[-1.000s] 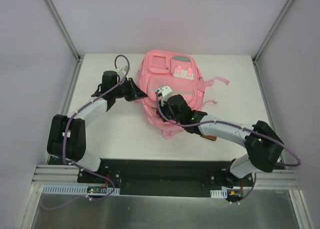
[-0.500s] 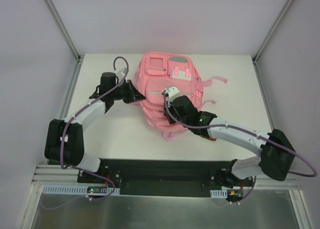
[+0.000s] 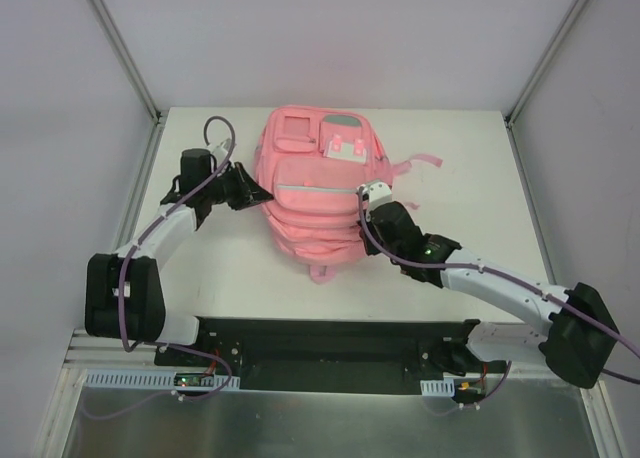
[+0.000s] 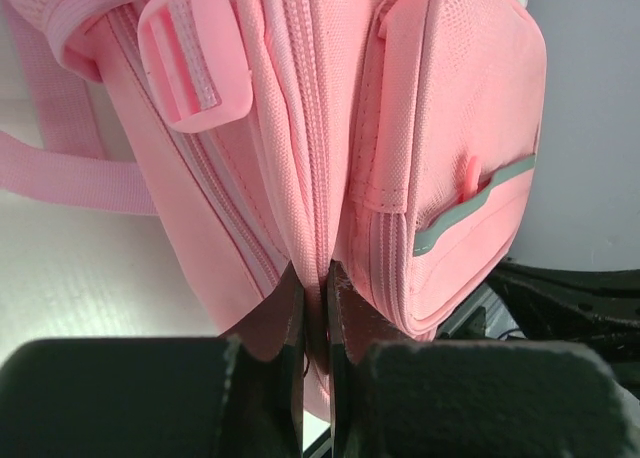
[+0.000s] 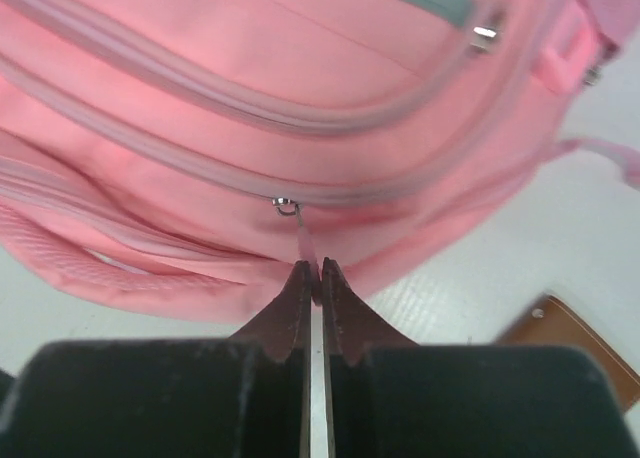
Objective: Pack the student bag
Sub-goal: Zip the student bag at the center of the board.
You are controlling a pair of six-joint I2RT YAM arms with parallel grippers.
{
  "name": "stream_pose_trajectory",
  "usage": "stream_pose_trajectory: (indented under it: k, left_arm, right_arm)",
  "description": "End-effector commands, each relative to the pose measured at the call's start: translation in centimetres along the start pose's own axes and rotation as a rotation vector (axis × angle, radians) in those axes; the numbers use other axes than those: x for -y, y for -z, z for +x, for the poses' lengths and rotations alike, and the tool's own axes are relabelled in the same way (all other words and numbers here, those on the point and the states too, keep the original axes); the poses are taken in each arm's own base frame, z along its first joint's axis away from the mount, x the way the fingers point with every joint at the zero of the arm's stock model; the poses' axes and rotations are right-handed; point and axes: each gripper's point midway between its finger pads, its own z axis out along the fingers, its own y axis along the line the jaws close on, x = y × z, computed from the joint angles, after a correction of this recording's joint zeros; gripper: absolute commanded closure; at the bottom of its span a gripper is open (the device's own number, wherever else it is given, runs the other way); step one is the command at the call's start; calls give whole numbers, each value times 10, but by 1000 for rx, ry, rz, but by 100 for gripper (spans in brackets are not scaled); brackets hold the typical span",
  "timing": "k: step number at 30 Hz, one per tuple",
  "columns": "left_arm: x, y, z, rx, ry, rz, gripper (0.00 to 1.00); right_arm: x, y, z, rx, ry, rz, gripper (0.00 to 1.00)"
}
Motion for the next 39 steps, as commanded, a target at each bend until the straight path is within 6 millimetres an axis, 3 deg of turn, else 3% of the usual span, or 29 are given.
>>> stream_pose_trajectory:
  k: [1, 6, 10, 15, 16, 20, 26, 28, 30, 34, 37, 39]
  left_arm:
    - [6, 30, -27, 104, -47, 26, 100]
    - [4, 39, -23, 92, -14, 57, 100]
    - [1, 42, -12, 64, -3, 78, 100]
    - [-2, 47, 4, 33, -4, 88, 100]
    - [-5, 48, 9, 24, 4, 79, 100]
    - [-4, 52, 25, -52, 8, 112, 100]
    - [-10, 53, 42, -95, 20, 113, 100]
    - [-13, 53, 47, -111, 29, 108, 100]
    - [-15, 53, 51, -127, 34, 105, 100]
    - [-16, 54, 52, -133, 28, 101, 100]
    - [-13, 54, 53, -141, 25, 114, 100]
    - [-15, 54, 54, -138, 19, 108, 100]
  right_arm:
    - [55, 8, 1, 18, -26, 197, 99]
    - [71, 4, -3, 39, -51, 218, 99]
    - [88, -8, -19, 89, -107, 225, 99]
    - [98, -33, -37, 130, -82, 233, 99]
    - [103, -35, -50, 157, -82, 238, 99]
    - [102, -61, -58, 177, -80, 192, 99]
    - [114, -84, -87, 255, -103, 191, 99]
    - [119, -99, -88, 246, -108, 178, 99]
    - [119, -106, -105, 278, -117, 152, 99]
    - [118, -125, -106, 260, -129, 117, 99]
    - [118, -124, -104, 260, -146, 118, 99]
    - [124, -119, -94, 248, -189, 143, 93]
